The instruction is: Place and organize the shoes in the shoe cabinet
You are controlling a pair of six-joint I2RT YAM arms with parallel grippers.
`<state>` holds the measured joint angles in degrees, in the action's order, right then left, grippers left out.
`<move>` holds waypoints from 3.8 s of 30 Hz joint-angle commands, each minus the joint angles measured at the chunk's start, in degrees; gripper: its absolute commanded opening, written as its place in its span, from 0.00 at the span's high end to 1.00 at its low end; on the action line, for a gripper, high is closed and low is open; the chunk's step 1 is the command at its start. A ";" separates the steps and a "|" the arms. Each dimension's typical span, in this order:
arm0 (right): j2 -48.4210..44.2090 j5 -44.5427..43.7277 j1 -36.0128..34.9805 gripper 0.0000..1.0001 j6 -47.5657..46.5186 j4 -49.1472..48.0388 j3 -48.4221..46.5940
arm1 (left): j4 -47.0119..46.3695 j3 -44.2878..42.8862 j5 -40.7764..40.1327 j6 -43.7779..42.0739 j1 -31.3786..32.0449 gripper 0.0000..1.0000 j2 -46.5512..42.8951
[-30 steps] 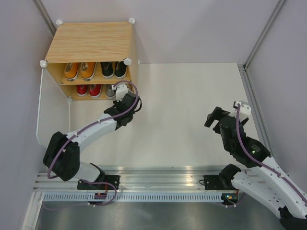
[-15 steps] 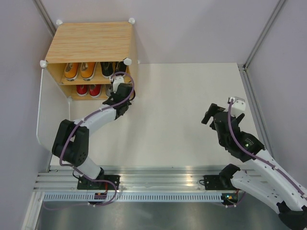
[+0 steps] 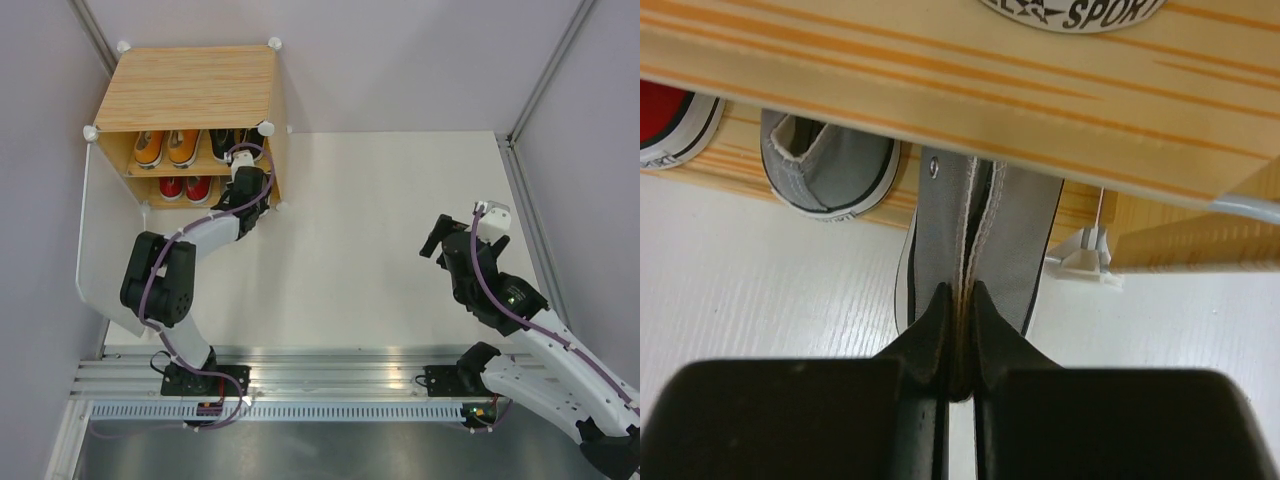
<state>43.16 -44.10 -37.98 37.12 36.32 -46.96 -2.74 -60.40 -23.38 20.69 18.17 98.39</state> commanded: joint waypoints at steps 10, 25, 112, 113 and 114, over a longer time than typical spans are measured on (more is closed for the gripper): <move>-1.14 -4.16 0.18 0.02 1.28 0.68 -0.68 | -18.87 -3.67 3.60 -5.22 -2.79 0.98 4.44; -2.11 -4.16 0.18 0.02 2.69 2.53 -0.94 | -18.09 -0.78 3.87 -3.02 -3.41 0.47 2.43; -3.34 -1.96 0.18 0.02 2.78 -2.04 2.93 | -6.05 0.83 7.82 -0.82 -14.13 0.73 0.21; -3.17 -1.96 0.18 0.02 2.78 -2.12 2.93 | -5.09 0.03 7.91 -1.00 -14.22 0.73 0.75; -2.82 -1.96 0.10 0.02 2.87 -2.30 2.75 | -4.73 -0.41 7.91 -1.00 -14.31 0.73 1.19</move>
<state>40.14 -45.52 -37.98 39.42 35.81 -44.31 -6.11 -57.30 -18.31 22.11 4.10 97.80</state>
